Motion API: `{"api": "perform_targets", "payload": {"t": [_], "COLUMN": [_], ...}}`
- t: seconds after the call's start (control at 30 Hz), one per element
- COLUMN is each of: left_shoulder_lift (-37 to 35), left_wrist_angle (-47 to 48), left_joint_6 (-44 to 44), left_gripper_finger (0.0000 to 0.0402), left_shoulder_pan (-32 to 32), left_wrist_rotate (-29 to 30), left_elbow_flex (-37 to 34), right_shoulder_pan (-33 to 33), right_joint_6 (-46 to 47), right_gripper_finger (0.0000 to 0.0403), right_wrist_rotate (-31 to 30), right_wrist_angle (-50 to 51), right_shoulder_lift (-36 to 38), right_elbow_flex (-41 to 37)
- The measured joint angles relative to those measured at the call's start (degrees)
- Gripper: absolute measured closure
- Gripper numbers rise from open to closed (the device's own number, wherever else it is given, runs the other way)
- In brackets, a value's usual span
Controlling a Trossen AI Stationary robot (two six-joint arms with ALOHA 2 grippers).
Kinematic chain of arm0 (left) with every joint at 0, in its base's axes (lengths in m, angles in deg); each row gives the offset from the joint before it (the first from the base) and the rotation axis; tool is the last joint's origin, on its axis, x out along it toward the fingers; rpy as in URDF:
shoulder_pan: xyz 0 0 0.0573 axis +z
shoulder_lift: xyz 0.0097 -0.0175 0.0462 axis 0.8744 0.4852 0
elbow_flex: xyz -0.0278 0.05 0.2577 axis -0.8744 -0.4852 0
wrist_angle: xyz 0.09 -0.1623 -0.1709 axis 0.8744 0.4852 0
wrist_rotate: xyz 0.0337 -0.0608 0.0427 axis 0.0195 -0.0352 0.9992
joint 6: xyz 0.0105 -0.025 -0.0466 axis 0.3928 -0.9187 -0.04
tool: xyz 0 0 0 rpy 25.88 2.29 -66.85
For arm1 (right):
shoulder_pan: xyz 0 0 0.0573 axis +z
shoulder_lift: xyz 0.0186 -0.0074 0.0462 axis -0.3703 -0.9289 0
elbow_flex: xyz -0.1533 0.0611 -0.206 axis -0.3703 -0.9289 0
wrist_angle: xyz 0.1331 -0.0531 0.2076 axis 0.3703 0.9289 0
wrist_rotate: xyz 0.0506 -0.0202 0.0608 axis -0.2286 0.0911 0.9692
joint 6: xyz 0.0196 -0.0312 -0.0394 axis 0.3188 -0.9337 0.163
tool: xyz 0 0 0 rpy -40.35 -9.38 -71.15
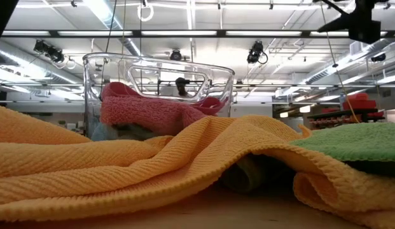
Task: Fold microfiber towels
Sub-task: Fold the top green towel
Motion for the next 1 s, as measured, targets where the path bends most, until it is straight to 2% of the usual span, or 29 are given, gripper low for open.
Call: {"api": "perform_targets", "payload": {"t": [0.2,0.33,0.53,0.7,0.87,1.0], "left_shoulder_lift": [0.0,-0.5,-2.7,-7.3,-10.8,-12.6], "left_wrist_angle": [-19.2,-24.0,-23.4,-20.1,-14.1,-10.6], "left_joint_6": [6.3,10.3,13.2,19.8,26.0,29.3], "left_gripper_finger": [0.0336,0.0343,0.0357,0.0374,0.0391,0.0394], "left_shoulder_pan": [-1.0,-1.0,-0.5,-1.6,-2.2,-0.5], "left_wrist_rotate": [1.4,2.2,11.4,19.6,24.2,25.3], "left_elbow_flex": [0.0,0.0,0.0,0.0,0.1,0.1], "right_shoulder_pan": [0.0,0.0,0.0,-0.1,-0.6,-3.7], "right_joint_6": [4.0,5.2,6.6,6.7,6.9,6.8], "right_gripper_finger": [0.0141,0.0141,0.0141,0.0141,0.0141,0.0141], "right_wrist_rotate": [0.6,1.4,2.1,1.8,2.2,5.7], "right_wrist_angle": [-7.4,-11.1,-15.1,-17.7,-17.6,-16.1], "right_shoulder_lift": [0.0,0.0,-0.1,-0.9,-2.0,-2.3], "right_elbow_flex": [0.0,0.0,0.0,0.0,0.0,0.0]}}
